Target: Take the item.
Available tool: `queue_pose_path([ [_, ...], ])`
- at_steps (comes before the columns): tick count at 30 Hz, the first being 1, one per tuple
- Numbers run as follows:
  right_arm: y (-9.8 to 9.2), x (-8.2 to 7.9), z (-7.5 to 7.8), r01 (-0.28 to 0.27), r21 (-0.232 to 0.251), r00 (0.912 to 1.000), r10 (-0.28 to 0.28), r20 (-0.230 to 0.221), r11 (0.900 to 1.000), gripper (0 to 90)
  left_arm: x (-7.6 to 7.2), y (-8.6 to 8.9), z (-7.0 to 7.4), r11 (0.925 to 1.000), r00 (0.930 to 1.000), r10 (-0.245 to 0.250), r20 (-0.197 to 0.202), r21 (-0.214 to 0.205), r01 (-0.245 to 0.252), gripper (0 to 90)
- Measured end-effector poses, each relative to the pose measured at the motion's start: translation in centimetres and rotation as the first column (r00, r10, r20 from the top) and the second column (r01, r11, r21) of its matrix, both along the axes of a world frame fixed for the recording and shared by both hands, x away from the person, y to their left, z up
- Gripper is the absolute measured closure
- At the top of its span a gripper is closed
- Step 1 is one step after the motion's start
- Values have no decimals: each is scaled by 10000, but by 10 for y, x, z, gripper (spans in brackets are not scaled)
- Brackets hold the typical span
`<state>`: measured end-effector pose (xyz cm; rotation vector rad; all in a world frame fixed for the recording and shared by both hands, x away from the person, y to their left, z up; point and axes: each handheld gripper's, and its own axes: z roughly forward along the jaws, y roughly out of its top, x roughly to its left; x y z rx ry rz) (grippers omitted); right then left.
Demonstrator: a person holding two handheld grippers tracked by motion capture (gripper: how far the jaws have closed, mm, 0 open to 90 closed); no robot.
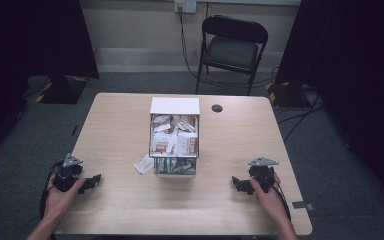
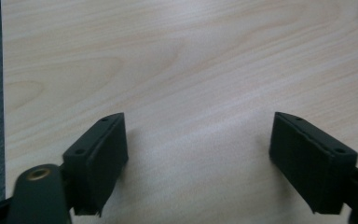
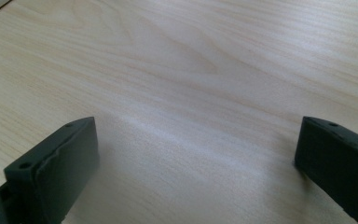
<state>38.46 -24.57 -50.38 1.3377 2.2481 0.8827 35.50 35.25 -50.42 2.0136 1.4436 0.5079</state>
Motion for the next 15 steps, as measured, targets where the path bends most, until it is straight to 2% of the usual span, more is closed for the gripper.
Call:
queue_pose_path([
  [2,0,0,0,0,0,10000,0,-1,10000,0,0,0,-1,9999,9999,129,108,-61,-128,149],
  [6,0,0,0,-1,-1,10000,1,-1,10000,0,-1,0,-3,10000,9994,44,338,-75,-42,142],
  [9,0,0,0,-2,-1,10000,2,0,10000,0,-2,0,-7,9997,9975,178,689,-184,-165,114],
  [15,0,0,0,3,2,10000,-3,0,10000,0,-3,-3,-7,9991,9969,406,675,-169,-396,108],
])
